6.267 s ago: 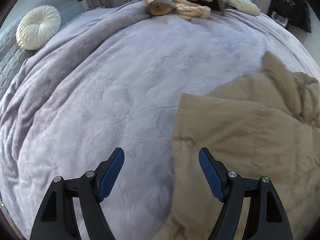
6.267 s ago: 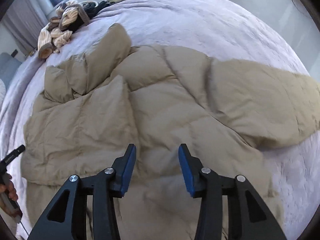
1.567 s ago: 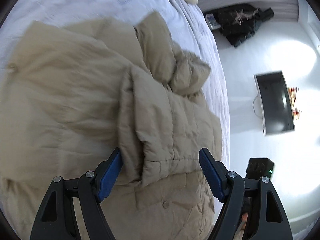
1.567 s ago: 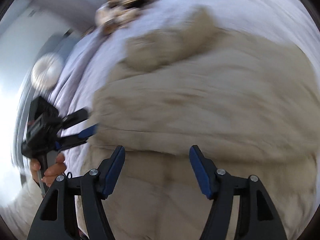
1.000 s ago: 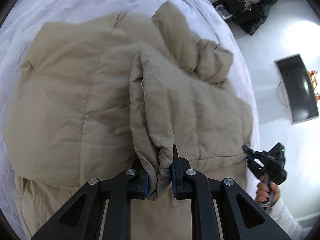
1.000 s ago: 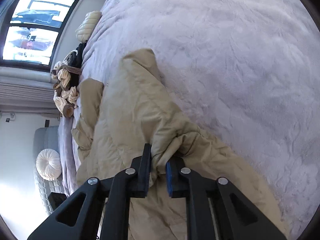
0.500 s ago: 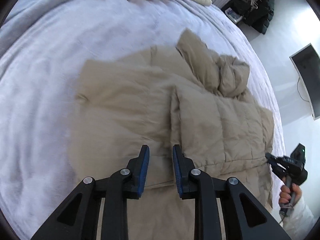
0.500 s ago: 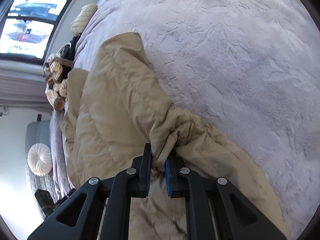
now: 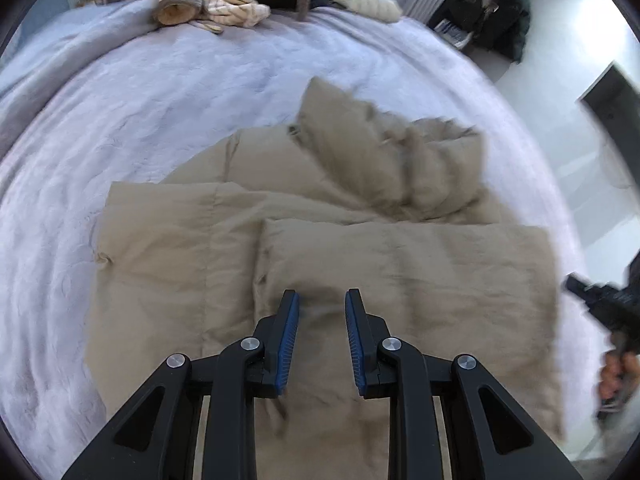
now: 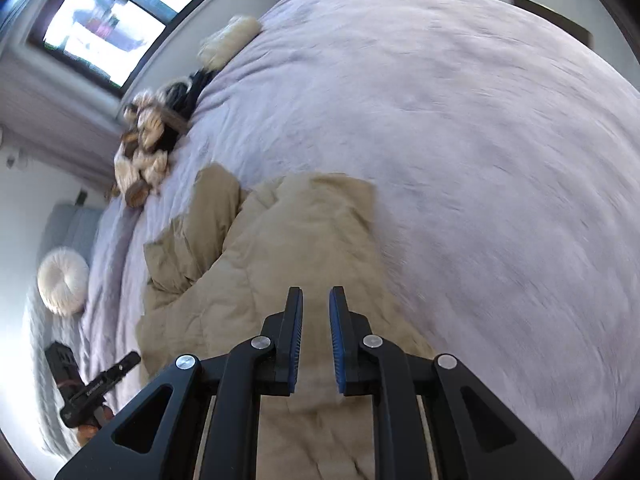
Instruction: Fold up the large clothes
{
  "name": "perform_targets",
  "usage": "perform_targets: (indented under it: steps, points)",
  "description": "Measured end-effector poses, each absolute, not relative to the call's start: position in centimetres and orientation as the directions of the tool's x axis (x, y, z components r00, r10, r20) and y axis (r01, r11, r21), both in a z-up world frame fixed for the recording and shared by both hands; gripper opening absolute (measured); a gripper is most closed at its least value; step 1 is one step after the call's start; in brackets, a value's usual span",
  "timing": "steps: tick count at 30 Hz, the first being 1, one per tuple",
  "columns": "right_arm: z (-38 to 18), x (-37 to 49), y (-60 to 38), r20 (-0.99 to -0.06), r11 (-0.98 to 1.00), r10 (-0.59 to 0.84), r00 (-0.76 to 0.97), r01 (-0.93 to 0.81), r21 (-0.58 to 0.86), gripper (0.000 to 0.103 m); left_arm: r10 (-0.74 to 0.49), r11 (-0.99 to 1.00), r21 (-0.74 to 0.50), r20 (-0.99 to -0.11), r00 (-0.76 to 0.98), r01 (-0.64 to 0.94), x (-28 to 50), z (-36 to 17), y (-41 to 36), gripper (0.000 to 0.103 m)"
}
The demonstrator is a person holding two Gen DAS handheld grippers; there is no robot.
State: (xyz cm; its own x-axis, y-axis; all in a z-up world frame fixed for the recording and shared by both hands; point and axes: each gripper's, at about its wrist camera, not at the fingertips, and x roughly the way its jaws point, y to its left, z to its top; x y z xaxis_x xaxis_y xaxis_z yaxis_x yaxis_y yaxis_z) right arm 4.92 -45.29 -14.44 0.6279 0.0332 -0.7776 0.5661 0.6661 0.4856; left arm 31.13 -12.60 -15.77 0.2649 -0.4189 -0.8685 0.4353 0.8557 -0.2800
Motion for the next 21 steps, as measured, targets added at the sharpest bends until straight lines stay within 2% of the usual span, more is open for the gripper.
perform_targets:
  steps: [4,12,17,21]
  points:
    - [-17.2,8.0,-46.2,-0.819,0.7,0.007,0.573,0.582,0.414,0.015,-0.402,0.876,-0.286,-0.878,0.26,0.389,31.8,-18.2,-12.7,0.025]
    - [-22.2,8.3,-48.9,-0.823,0.638,0.025,0.567,0.625,0.45,0.01,-0.414,0.856,-0.282,-0.876,0.249,0.432,31.9,-20.2,-14.0,0.025]
    - [-21.7,8.2,-48.1,-0.835,0.668,-0.013,0.55,0.626,0.402,0.01,-0.41,0.863,-0.288,-0.88,0.241,0.415,31.9,-20.1,-13.6,0.025]
    - [-19.8,7.9,-47.3,-0.855,0.71,-0.051,0.517,0.621,0.333,0.014,-0.373,0.872,-0.246,-0.894,0.248,0.422,32.0,-19.0,-12.9,0.025]
